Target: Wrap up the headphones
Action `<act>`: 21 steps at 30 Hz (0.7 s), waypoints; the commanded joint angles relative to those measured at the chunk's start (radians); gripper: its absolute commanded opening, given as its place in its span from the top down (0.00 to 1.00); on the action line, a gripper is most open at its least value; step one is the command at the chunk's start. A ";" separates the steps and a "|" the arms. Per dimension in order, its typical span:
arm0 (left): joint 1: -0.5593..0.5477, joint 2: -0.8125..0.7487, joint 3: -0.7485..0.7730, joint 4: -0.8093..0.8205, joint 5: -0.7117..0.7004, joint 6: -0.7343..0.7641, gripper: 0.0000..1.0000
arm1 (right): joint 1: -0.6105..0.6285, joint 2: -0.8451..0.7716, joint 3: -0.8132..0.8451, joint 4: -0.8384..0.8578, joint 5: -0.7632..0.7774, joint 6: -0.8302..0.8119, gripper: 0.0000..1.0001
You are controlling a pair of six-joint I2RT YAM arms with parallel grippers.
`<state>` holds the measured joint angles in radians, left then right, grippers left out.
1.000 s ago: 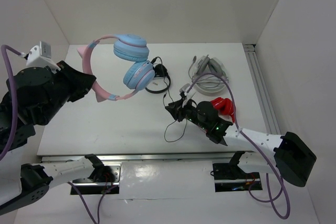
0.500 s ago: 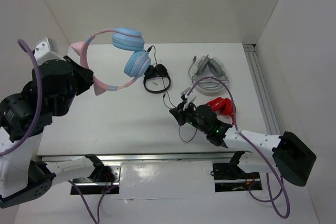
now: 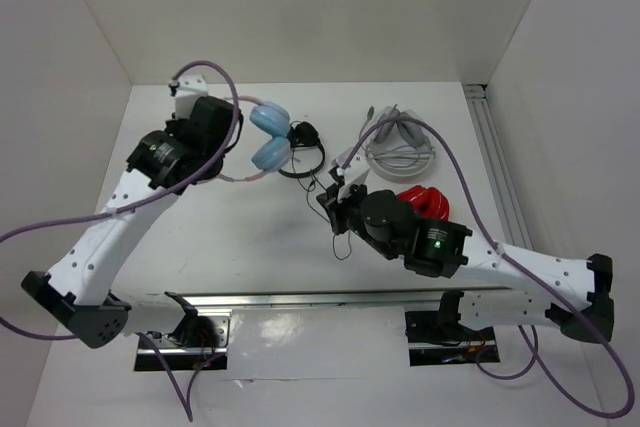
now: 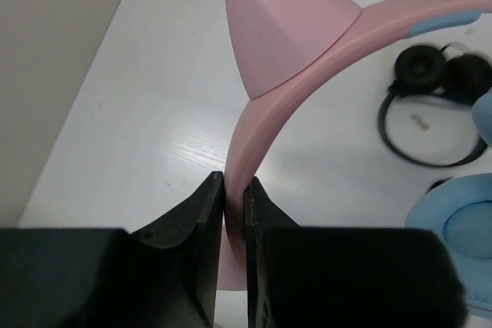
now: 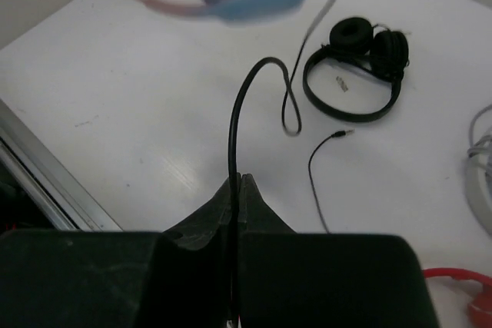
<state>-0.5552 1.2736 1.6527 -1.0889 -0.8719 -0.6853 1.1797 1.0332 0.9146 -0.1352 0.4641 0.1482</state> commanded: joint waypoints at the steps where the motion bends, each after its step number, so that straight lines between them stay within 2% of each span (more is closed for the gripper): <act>1: -0.020 0.012 -0.066 0.151 -0.018 0.162 1.00 | 0.070 -0.016 0.192 -0.269 0.117 -0.062 1.00; 2: -0.041 0.012 -0.095 0.171 -0.033 0.177 1.00 | 0.087 0.017 0.232 -0.353 0.131 -0.071 1.00; 5: -0.080 0.032 -0.183 0.237 -0.042 0.240 1.00 | 0.152 0.077 0.360 -0.466 0.154 -0.111 1.00; 10: -0.175 0.078 -0.237 0.276 -0.067 0.322 1.00 | 0.234 0.168 0.440 -0.631 0.185 -0.164 1.00; 14: -0.293 0.057 -0.300 0.346 -0.067 0.436 1.00 | 0.279 0.168 0.478 -0.701 0.264 -0.190 1.00; 16: -0.356 0.030 -0.323 0.385 -0.021 0.475 1.00 | 0.288 0.168 0.501 -0.739 0.329 -0.190 1.00; 21: -0.478 -0.069 -0.392 0.420 0.043 0.562 1.00 | 0.288 0.142 0.491 -0.738 0.464 -0.203 1.00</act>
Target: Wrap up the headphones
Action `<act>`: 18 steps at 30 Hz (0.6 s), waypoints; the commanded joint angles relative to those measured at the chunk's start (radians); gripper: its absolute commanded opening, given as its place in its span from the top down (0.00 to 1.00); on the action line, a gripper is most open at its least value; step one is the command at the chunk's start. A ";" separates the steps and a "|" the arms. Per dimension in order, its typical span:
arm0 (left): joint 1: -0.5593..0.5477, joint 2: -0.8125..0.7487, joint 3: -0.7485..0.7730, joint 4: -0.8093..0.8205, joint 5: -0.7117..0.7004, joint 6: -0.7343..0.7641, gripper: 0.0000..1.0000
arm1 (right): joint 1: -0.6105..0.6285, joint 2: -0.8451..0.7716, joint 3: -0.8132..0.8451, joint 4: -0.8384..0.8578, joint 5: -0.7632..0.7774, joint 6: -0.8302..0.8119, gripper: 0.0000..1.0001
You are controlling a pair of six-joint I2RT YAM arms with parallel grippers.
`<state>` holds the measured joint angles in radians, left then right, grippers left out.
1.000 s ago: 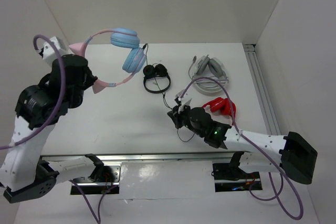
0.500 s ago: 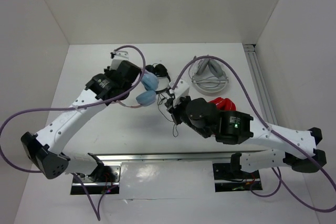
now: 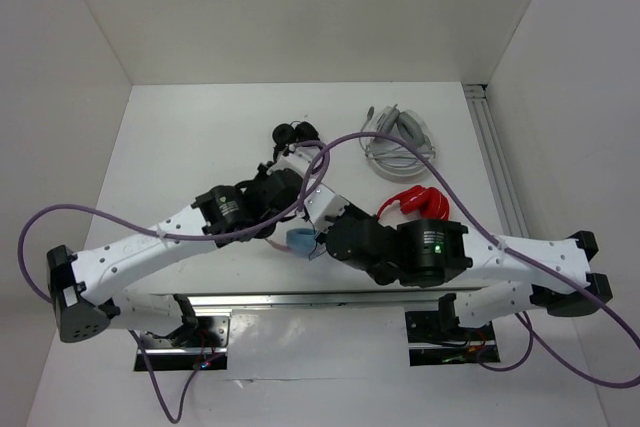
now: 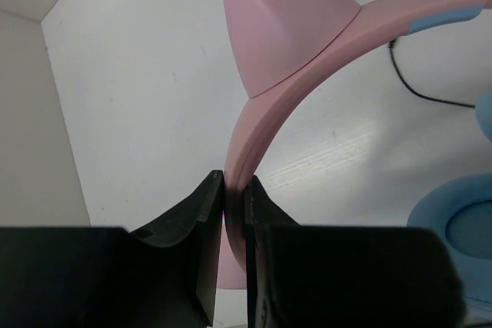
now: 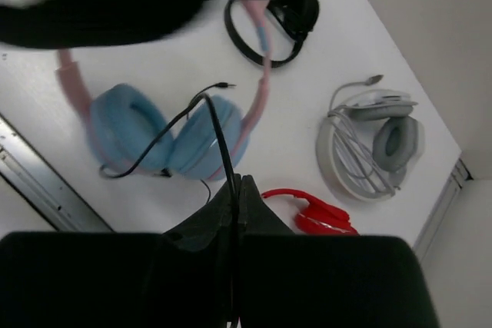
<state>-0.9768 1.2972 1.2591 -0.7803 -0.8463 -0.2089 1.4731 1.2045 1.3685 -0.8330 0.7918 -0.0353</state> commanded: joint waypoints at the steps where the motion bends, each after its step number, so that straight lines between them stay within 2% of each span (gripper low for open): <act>1: -0.089 -0.119 0.002 0.111 0.032 0.086 1.00 | -0.005 -0.057 0.024 -0.005 0.161 -0.031 1.00; 6: -0.112 -0.174 -0.018 0.102 0.203 0.097 1.00 | -0.005 -0.118 -0.067 0.150 0.308 -0.139 1.00; 8: -0.112 -0.205 -0.027 0.102 0.278 0.106 1.00 | -0.038 -0.167 -0.112 0.319 0.319 -0.243 1.00; 11: -0.112 -0.229 -0.027 0.102 0.354 0.115 1.00 | -0.091 -0.218 -0.160 0.491 0.271 -0.310 1.00; 13: -0.112 -0.230 -0.027 0.102 0.420 0.124 1.00 | -0.158 -0.227 -0.169 0.549 0.187 -0.339 1.00; 18: -0.112 -0.260 -0.027 0.102 0.524 0.124 1.00 | -0.293 -0.171 -0.138 0.538 0.048 -0.348 1.00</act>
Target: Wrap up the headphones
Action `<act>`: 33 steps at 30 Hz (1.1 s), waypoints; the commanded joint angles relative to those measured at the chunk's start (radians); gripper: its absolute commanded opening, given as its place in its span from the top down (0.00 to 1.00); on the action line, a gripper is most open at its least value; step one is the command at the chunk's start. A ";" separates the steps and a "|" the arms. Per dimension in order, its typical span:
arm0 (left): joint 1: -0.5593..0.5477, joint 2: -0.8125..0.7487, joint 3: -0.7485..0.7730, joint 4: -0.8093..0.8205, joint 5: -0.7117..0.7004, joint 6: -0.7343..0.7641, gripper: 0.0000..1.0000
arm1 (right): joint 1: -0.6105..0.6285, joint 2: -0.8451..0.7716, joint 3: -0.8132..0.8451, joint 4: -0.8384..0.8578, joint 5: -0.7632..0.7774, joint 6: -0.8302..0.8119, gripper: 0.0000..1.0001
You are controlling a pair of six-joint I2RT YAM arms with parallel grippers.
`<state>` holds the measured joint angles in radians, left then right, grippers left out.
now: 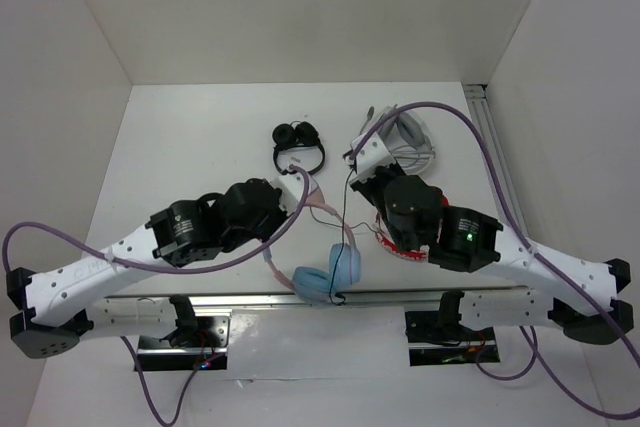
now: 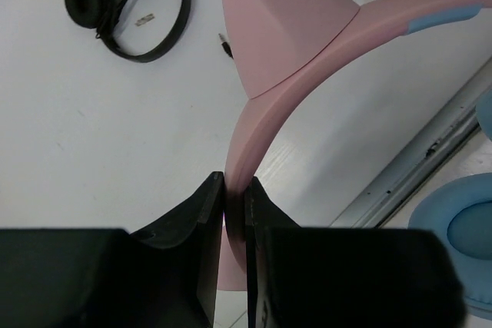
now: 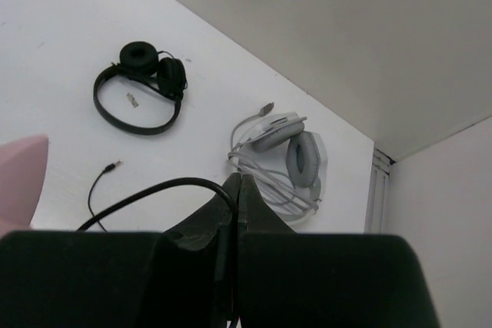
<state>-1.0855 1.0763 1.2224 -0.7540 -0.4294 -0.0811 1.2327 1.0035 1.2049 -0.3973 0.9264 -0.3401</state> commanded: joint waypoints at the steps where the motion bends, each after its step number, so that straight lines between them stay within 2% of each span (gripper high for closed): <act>1: -0.004 -0.050 0.009 0.076 0.119 -0.003 1.00 | -0.070 0.030 0.025 0.103 -0.122 -0.043 1.00; 7: -0.004 -0.084 0.046 0.094 0.173 -0.003 1.00 | -0.185 0.059 0.005 0.115 -0.286 0.004 1.00; 18: -0.004 -0.187 0.129 0.159 0.219 -0.043 1.00 | -0.274 0.078 -0.082 0.176 -0.386 0.102 1.00; 23: -0.004 -0.219 0.170 0.179 0.089 -0.117 1.00 | -0.315 0.053 -0.154 0.244 -0.408 0.147 1.00; 26: -0.004 -0.228 0.196 0.191 0.031 -0.178 1.00 | -0.341 0.044 -0.179 0.285 -0.475 0.174 1.00; 29: -0.004 -0.217 0.236 0.203 0.050 -0.230 1.00 | -0.378 0.021 -0.237 0.369 -0.601 0.187 1.00; 30: -0.004 -0.207 0.249 0.203 0.061 -0.267 1.00 | -0.389 0.011 -0.270 0.394 -0.717 0.187 0.99; 33: -0.004 -0.165 0.285 0.203 0.061 -0.353 1.00 | -0.427 -0.019 -0.306 0.483 -0.904 0.202 0.95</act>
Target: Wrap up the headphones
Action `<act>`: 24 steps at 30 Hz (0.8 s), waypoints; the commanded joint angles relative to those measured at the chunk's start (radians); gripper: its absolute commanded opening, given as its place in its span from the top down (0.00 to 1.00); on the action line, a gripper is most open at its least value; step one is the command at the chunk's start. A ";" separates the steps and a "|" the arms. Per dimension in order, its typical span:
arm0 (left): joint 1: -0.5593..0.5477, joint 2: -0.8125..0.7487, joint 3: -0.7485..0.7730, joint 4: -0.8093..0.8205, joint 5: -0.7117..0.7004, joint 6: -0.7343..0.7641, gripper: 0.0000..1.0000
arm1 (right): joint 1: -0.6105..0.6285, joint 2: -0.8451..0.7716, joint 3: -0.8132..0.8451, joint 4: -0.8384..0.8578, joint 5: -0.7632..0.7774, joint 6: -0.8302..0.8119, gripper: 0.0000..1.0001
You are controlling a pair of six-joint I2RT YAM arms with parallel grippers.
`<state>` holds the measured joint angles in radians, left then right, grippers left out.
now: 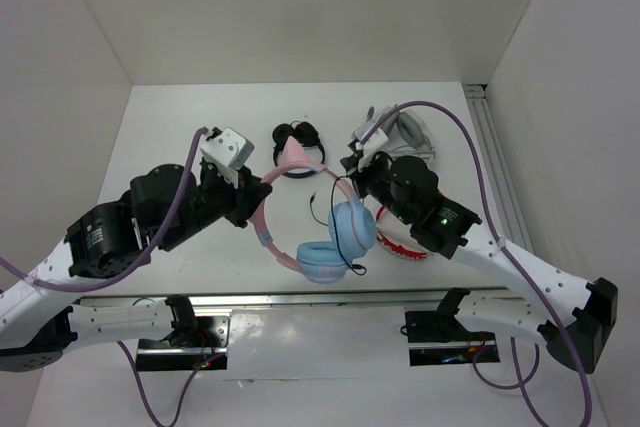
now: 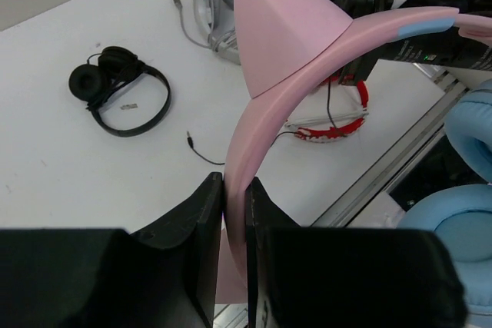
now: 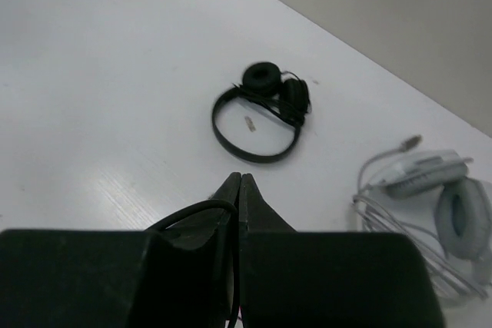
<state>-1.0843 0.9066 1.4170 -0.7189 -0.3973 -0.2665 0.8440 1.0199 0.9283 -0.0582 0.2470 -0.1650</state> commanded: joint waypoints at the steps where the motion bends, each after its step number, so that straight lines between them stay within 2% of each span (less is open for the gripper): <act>1: -0.005 0.005 0.091 0.177 0.029 -0.187 1.00 | -0.049 -0.035 -0.040 0.161 -0.259 0.027 0.94; 6: -0.005 0.015 0.091 0.260 0.012 -0.292 1.00 | -0.089 0.045 -0.040 0.237 -0.441 0.090 0.90; 7: -0.005 0.015 0.091 0.260 0.002 -0.303 1.00 | -0.089 0.055 -0.051 0.289 -0.460 0.099 0.86; 13: -0.005 0.026 0.103 0.273 -0.074 -0.353 1.00 | -0.108 0.146 -0.101 0.464 -0.581 0.196 0.82; 18: -0.005 0.026 0.123 0.262 -0.156 -0.399 1.00 | -0.117 0.224 -0.134 0.578 -0.646 0.248 0.77; 24: -0.005 0.017 0.158 0.242 -0.264 -0.419 1.00 | -0.117 0.273 -0.154 0.618 -0.664 0.266 0.68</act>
<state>-1.0855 0.9543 1.5070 -0.6426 -0.5777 -0.6106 0.7322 1.2819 0.7784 0.4515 -0.3801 0.0811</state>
